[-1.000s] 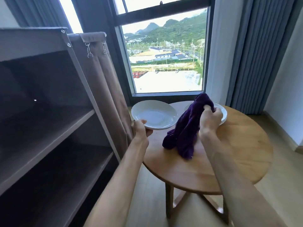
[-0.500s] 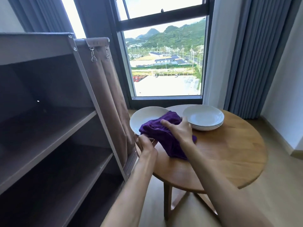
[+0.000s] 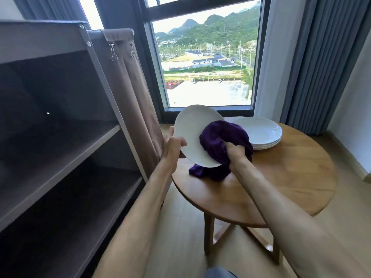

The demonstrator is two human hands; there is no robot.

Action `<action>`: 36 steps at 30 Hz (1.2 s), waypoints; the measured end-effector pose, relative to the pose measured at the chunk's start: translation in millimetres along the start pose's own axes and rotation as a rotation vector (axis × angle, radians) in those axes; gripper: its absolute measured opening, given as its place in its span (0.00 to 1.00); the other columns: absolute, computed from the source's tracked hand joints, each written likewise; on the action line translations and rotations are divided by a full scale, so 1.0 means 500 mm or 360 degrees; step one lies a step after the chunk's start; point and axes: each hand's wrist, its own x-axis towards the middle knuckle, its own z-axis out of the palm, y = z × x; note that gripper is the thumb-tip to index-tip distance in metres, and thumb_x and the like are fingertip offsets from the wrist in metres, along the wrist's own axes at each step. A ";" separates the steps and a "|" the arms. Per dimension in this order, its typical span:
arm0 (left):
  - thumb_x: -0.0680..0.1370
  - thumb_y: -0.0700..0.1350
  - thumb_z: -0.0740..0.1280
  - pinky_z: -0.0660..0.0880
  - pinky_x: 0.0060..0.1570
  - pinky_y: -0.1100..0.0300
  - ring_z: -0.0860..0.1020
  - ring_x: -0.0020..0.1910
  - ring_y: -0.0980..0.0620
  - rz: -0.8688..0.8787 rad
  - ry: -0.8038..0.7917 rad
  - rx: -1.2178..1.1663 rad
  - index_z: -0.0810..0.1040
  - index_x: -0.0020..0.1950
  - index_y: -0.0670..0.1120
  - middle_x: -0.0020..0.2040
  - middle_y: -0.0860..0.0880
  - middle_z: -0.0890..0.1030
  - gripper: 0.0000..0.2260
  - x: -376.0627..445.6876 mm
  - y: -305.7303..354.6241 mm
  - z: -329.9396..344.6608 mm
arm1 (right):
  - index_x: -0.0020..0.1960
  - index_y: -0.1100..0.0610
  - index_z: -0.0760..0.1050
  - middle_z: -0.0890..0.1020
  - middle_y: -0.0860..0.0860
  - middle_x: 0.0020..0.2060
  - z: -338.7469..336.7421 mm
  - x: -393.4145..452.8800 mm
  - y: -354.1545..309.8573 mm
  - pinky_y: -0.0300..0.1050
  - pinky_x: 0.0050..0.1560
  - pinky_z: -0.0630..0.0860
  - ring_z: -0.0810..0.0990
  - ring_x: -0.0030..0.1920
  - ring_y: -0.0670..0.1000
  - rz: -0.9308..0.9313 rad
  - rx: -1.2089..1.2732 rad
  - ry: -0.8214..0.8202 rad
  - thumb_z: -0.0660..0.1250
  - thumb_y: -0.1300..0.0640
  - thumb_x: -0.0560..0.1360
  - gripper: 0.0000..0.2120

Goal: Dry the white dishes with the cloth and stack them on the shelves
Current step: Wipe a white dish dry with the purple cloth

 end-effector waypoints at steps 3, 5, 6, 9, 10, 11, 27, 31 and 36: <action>0.67 0.46 0.66 0.77 0.40 0.62 0.80 0.55 0.47 -0.0067 -0.0007 -0.0134 0.76 0.61 0.56 0.58 0.49 0.82 0.23 -0.014 -0.016 0.022 | 0.58 0.67 0.78 0.83 0.59 0.48 0.018 0.015 -0.011 0.48 0.44 0.81 0.83 0.46 0.56 0.0109 -0.0106 0.0018 0.69 0.67 0.75 0.12; 0.68 0.42 0.66 0.78 0.42 0.58 0.80 0.59 0.44 -0.0165 0.0042 -0.0292 0.74 0.70 0.52 0.63 0.44 0.80 0.29 -0.031 -0.047 0.052 | 0.46 0.65 0.79 0.83 0.56 0.35 0.032 0.011 -0.019 0.41 0.30 0.78 0.82 0.33 0.52 0.0169 -0.0216 -0.0067 0.69 0.69 0.73 0.02; 0.68 0.39 0.64 0.79 0.41 0.57 0.79 0.58 0.43 -0.0217 0.0088 -0.0390 0.74 0.71 0.47 0.64 0.42 0.80 0.30 -0.038 -0.055 0.060 | 0.41 0.64 0.78 0.83 0.54 0.29 0.034 0.006 -0.025 0.40 0.26 0.77 0.82 0.28 0.50 0.0194 -0.0292 -0.0115 0.70 0.69 0.73 0.03; 0.62 0.36 0.61 0.78 0.37 0.57 0.78 0.47 0.47 -0.0135 0.0193 -0.0371 0.77 0.60 0.40 0.51 0.44 0.82 0.26 -0.038 -0.071 0.038 | 0.41 0.62 0.78 0.82 0.54 0.31 0.026 0.014 -0.039 0.44 0.37 0.82 0.83 0.33 0.53 0.0170 -0.0476 -0.0148 0.68 0.69 0.71 0.04; 0.60 0.37 0.61 0.77 0.36 0.59 0.78 0.44 0.51 -0.0032 0.0151 -0.0267 0.78 0.58 0.42 0.47 0.48 0.82 0.26 -0.036 -0.072 0.023 | 0.44 0.60 0.78 0.82 0.54 0.35 0.021 0.017 -0.049 0.48 0.45 0.82 0.83 0.39 0.55 0.0090 -0.0568 -0.0090 0.68 0.68 0.71 0.05; 0.59 0.37 0.61 0.76 0.34 0.62 0.78 0.41 0.55 0.0073 0.0054 -0.0150 0.79 0.56 0.45 0.44 0.51 0.82 0.26 -0.036 -0.067 0.010 | 0.44 0.59 0.77 0.81 0.54 0.38 0.018 0.023 -0.058 0.49 0.49 0.80 0.82 0.43 0.56 -0.0023 -0.0681 -0.0027 0.67 0.67 0.71 0.05; 0.60 0.47 0.61 0.78 0.32 0.56 0.80 0.40 0.42 -0.0545 0.0020 -0.0134 0.77 0.53 0.44 0.43 0.43 0.80 0.22 -0.046 -0.050 0.016 | 0.37 0.54 0.68 0.72 0.51 0.33 0.061 -0.039 -0.102 0.47 0.37 0.68 0.75 0.38 0.58 -0.1568 -0.2828 -0.0161 0.71 0.54 0.69 0.11; 0.59 0.47 0.60 0.79 0.33 0.54 0.80 0.38 0.42 -0.0604 0.0047 -0.0203 0.79 0.53 0.41 0.41 0.42 0.82 0.24 -0.049 -0.051 0.023 | 0.47 0.57 0.77 0.81 0.56 0.46 0.032 -0.038 -0.070 0.54 0.44 0.76 0.78 0.47 0.59 -0.1990 -0.2559 0.0017 0.73 0.54 0.69 0.11; 0.62 0.46 0.60 0.77 0.28 0.57 0.80 0.42 0.40 -0.0506 0.0118 -0.0341 0.77 0.57 0.43 0.49 0.40 0.81 0.24 -0.050 -0.053 0.045 | 0.69 0.57 0.77 0.75 0.56 0.69 0.013 -0.020 -0.070 0.54 0.66 0.71 0.73 0.68 0.59 -0.1604 -0.2395 -0.0702 0.62 0.61 0.79 0.19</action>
